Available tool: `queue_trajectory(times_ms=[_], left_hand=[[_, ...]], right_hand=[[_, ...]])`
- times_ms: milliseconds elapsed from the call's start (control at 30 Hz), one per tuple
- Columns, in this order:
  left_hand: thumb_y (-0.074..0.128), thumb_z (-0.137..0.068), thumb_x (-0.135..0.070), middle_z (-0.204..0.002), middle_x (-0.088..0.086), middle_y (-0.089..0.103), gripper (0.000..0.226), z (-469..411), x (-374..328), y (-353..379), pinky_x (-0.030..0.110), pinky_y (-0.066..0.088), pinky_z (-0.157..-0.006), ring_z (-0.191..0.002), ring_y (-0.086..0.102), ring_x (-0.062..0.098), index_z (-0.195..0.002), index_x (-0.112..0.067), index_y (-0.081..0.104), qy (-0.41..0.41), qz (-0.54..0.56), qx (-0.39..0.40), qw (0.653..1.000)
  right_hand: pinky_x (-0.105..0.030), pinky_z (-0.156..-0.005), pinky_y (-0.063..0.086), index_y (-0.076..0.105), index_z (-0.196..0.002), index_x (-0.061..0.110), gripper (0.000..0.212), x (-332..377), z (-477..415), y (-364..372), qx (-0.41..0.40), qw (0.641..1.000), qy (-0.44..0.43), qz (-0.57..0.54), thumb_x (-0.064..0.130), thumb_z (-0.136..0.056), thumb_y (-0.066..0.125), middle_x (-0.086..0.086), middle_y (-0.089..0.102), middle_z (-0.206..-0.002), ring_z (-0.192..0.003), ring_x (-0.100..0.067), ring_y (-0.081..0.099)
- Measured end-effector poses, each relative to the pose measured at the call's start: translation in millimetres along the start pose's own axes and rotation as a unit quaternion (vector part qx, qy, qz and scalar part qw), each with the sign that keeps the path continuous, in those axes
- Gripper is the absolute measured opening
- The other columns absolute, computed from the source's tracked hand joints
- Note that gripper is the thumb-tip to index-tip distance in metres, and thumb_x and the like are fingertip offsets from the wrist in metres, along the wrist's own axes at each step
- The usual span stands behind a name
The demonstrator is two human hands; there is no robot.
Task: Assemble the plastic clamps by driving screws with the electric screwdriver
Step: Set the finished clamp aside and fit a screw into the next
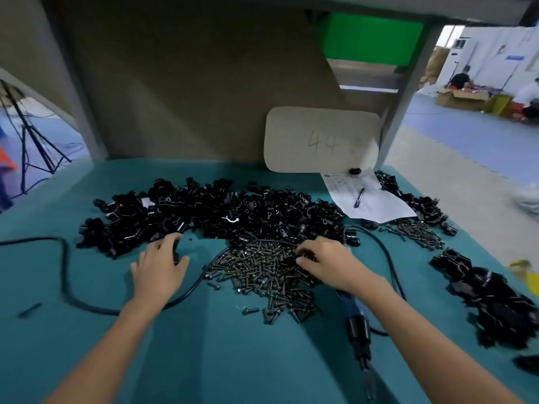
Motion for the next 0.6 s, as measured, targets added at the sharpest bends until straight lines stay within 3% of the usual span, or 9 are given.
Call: queue_trajectory(times_ms=[100,167,233,333,400,500,533,600], left_hand=[[0.062,-0.097,-0.016,-0.112,0.008,0.064,0.023,2.5,-0.8,-3.1,0.043,0.043,-0.084,-0.103,0.054,0.031,-0.117,-0.021,0.052,0.035,0.081,-0.034,0.996],[0.061,-0.098,-0.016,-0.102,0.000,0.064,0.021,5.4,1.5,-8.6,0.039,0.042,-0.077,-0.088,0.057,0.020,-0.116,-0.022,0.050,0.027,0.147,-0.053,0.987],[0.063,-0.098,-0.020,-0.102,-0.010,0.063,0.029,10.9,-1.2,-13.9,0.037,0.044,-0.077,-0.085,0.060,0.010,-0.119,-0.031,0.046,0.015,0.245,-0.050,0.968],[0.064,-0.097,-0.019,-0.105,-0.012,0.071,0.032,21.5,-15.7,-10.8,0.038,0.051,-0.084,-0.087,0.069,0.011,-0.113,-0.039,0.045,-0.003,0.419,0.005,0.908],[0.066,-0.095,-0.009,-0.100,-0.008,0.075,0.031,29.2,-26.9,-2.7,0.034,0.052,-0.083,-0.078,0.069,0.012,-0.106,-0.035,0.053,-0.020,0.488,0.048,0.872],[0.072,-0.087,0.005,-0.102,0.000,0.077,0.038,43.9,-41.2,14.4,0.030,0.049,-0.084,-0.079,0.069,0.011,-0.105,-0.027,0.062,-0.056,0.577,0.125,0.805],[0.074,-0.084,0.005,-0.106,0.000,0.076,0.043,49.7,-45.1,18.9,0.028,0.049,-0.083,-0.084,0.071,0.009,-0.107,-0.029,0.063,-0.055,0.581,0.142,0.800],[0.075,-0.085,0.000,-0.110,-0.007,0.075,0.045,60.5,-51.2,23.7,0.027,0.050,-0.084,-0.093,0.071,0.006,-0.109,-0.036,0.063,-0.021,0.543,0.143,0.827]], right_hand=[[-0.034,-0.077,0.042,0.060,-0.126,0.012,0.035,8.0,-25.9,22.7,0.021,0.994,-0.008,0.104,0.039,-0.104,0.056,-0.012,0.058,-0.118,-0.103,-0.032,0.061],[-0.038,-0.081,0.046,0.060,-0.119,0.007,0.030,6.2,-30.5,26.7,0.010,0.991,-0.002,0.133,0.032,-0.106,0.051,-0.014,0.059,-0.115,-0.104,-0.035,0.061],[-0.040,-0.082,0.047,0.058,-0.119,0.006,0.027,3.1,-28.3,24.6,-0.010,0.996,0.011,0.084,0.028,-0.108,0.047,-0.013,0.060,-0.112,-0.101,-0.035,0.059],[-0.037,-0.066,0.041,0.053,-0.112,0.013,0.021,-1.5,-12.7,14.5,-0.055,0.993,0.057,-0.085,0.031,-0.109,0.044,-0.003,0.059,-0.088,-0.076,-0.022,0.056],[-0.031,-0.064,0.050,0.050,-0.107,0.011,0.018,5.0,0.6,12.1,-0.070,0.950,0.081,-0.295,0.028,-0.109,0.047,-0.006,0.065,-0.086,-0.070,-0.017,0.059],[-0.032,-0.075,0.060,0.047,-0.105,0.006,0.010,30.6,18.6,23.5,-0.028,0.802,0.065,-0.593,0.015,-0.107,0.050,-0.014,0.074,-0.106,-0.084,-0.022,0.072],[-0.032,-0.076,0.060,0.047,-0.105,0.006,0.009,37.5,22.5,26.6,-0.020,0.778,0.056,-0.626,0.014,-0.106,0.051,-0.013,0.075,-0.107,-0.086,-0.023,0.072],[-0.032,-0.077,0.059,0.048,-0.103,0.008,0.010,48.6,26.3,31.9,-0.014,0.756,0.043,-0.653,0.016,-0.104,0.055,-0.009,0.075,-0.104,-0.085,-0.022,0.071]])
Point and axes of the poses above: each hand's wrist, its own z-axis away from the middle knuckle, its own y-axis out of the palm, x = y × z, the point moved 6 cm from there along -z, towards the middle knuckle
